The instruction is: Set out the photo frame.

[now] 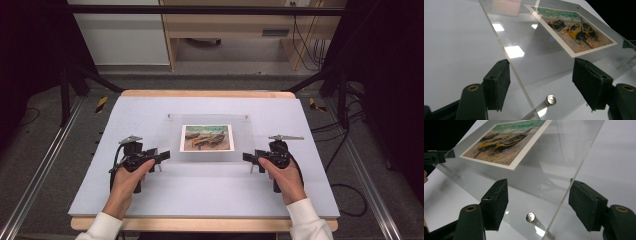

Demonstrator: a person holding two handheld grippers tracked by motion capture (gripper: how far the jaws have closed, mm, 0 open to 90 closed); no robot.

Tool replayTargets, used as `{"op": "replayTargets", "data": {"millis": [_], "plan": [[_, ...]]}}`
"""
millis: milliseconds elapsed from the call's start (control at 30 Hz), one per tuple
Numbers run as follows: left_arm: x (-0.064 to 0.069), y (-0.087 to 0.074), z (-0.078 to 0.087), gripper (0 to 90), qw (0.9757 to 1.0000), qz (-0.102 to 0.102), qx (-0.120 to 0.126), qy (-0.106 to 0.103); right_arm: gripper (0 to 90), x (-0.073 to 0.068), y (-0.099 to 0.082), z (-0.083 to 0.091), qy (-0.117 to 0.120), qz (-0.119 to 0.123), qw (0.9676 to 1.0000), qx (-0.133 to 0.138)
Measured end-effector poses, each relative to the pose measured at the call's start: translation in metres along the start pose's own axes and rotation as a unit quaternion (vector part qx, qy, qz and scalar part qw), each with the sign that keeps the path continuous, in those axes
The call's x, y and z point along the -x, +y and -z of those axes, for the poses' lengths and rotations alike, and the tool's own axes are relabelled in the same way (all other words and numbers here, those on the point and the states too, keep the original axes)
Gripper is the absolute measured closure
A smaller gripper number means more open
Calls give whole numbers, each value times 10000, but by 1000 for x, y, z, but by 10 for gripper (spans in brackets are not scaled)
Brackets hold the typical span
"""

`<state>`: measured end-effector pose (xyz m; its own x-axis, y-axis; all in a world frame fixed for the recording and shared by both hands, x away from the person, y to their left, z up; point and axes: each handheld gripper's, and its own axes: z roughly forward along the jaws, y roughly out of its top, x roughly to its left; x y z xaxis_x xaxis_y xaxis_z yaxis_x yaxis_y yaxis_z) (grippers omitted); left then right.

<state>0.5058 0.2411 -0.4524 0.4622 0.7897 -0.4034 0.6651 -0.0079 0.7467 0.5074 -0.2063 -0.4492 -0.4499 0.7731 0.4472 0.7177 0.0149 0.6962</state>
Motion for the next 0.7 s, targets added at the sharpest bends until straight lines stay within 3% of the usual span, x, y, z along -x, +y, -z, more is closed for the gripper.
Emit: {"op": "replayTargets", "data": {"millis": [300, 700], "plan": [[7, -6, 11, 356, 9995, -275, 89, 82, 372, -8, -7, 10, -138, 346, 9992, 111], [15, -15, 20, 403, 9984, -466, 235, 224, 396, -18, -17, 18, -298, 720, 9967, 226]]}}
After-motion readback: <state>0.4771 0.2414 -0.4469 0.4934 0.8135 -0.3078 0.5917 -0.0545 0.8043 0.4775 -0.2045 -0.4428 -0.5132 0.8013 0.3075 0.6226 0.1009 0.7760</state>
